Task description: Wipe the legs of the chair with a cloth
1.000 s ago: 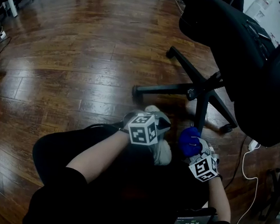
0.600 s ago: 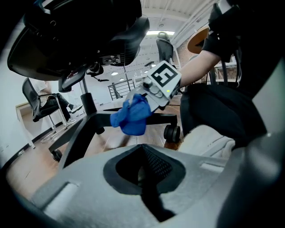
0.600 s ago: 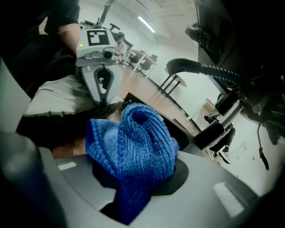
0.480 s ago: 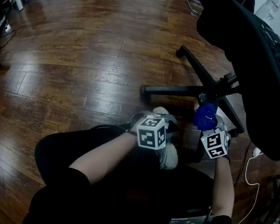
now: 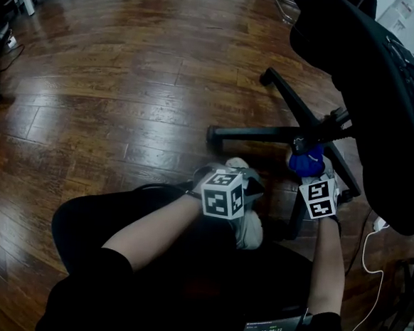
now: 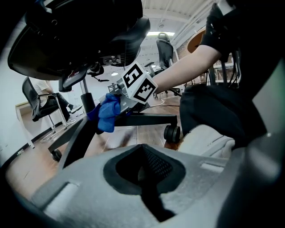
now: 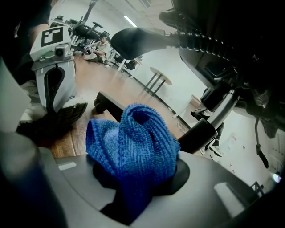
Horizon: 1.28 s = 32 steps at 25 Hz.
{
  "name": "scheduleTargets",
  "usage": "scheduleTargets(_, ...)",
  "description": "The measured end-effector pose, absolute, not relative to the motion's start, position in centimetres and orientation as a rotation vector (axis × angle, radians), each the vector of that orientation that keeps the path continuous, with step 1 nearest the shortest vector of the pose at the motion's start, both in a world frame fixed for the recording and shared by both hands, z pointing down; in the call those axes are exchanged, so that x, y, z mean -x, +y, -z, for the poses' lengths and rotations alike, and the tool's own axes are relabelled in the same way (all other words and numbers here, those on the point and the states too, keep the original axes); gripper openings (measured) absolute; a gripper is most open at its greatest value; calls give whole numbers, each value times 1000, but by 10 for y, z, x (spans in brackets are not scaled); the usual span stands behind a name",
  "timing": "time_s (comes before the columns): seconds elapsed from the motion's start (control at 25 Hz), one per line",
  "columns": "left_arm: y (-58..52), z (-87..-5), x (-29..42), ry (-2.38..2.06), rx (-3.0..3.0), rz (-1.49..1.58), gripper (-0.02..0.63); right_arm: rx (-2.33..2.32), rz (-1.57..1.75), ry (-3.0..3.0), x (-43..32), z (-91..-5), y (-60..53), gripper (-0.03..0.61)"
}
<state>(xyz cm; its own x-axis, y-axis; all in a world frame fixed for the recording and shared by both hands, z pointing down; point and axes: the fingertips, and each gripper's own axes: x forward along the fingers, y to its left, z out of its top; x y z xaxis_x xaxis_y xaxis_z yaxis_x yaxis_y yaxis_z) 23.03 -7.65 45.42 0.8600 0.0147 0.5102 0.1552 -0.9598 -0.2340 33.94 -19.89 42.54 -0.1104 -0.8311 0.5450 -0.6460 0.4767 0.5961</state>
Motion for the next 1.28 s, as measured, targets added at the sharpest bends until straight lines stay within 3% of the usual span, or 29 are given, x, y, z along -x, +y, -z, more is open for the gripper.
scheduleTargets(0.88, -79, -456, -228, -65, 2749, 765, 2, -821, 267, -1709, -294, -487, -36, 104)
scheduleTargets(1.12, -146, -449, -199, 211, 2738, 801, 2, -698, 291, -1570, -296, -496, -39, 106)
scheduleTargets(1.28, -199, -446, -177, 388, 2693, 821, 45, -723, 311, -1502, -302, -494, -69, 106)
